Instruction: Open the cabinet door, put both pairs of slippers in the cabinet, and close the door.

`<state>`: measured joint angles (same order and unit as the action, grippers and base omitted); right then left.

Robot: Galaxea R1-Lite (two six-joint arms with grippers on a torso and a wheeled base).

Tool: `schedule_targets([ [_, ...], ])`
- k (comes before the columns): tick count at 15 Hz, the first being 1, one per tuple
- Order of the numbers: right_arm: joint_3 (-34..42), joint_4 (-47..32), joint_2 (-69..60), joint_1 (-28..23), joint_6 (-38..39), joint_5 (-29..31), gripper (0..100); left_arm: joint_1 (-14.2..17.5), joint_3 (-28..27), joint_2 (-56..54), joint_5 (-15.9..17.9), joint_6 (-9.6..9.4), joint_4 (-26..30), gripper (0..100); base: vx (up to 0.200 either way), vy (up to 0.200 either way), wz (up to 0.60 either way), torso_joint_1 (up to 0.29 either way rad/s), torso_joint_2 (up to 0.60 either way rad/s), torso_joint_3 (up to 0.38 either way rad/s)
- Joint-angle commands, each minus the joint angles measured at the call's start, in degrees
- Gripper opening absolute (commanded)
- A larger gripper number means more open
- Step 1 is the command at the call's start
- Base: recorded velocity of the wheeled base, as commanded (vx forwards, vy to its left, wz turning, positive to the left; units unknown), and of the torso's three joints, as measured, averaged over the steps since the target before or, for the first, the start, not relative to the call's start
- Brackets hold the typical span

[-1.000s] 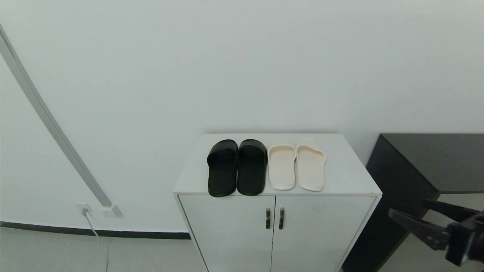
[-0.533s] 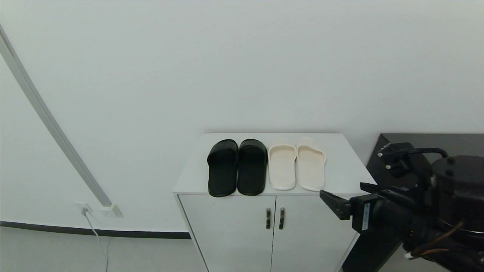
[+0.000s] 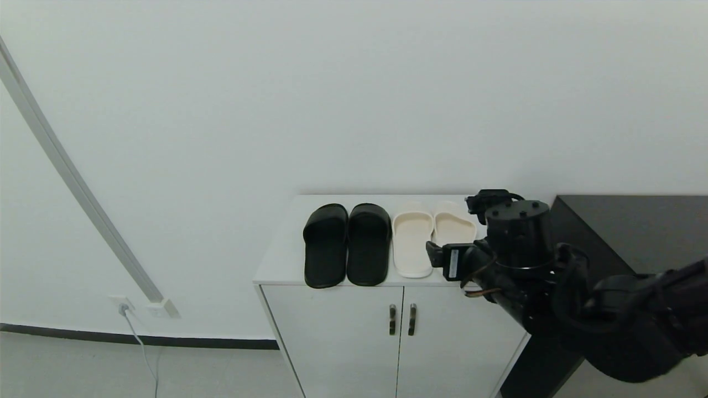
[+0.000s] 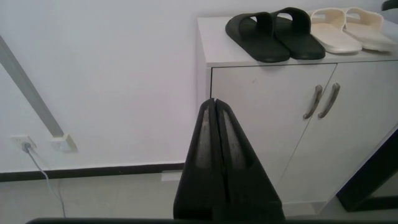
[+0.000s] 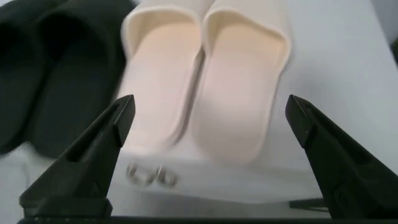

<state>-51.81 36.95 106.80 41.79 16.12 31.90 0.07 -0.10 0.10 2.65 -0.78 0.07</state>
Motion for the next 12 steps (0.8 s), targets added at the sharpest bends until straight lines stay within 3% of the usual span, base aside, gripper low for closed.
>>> schedule_targets([
  [1,-7.25,0.76,9.74,-2.41,-0.03,3.52,100,0.01,0.01,-0.01,-0.01,-0.01,-0.07,0,0.000,0.000,0.00,0.000,0.00,0.000],
  [6,-17.89,0.67,17.74,-2.68,-0.12,7.21,100,0.01,0.01,-0.01,-0.01,-0.01,-0.07,0,0.000,0.000,0.00,0.000,0.00,0.000],
  [12,-26.76,0.49,25.74,-4.35,-0.65,7.38,100,0.01,0.01,-0.01,-0.01,-0.01,0.01,0,0.000,0.000,0.00,0.000,0.00,0.000],
])
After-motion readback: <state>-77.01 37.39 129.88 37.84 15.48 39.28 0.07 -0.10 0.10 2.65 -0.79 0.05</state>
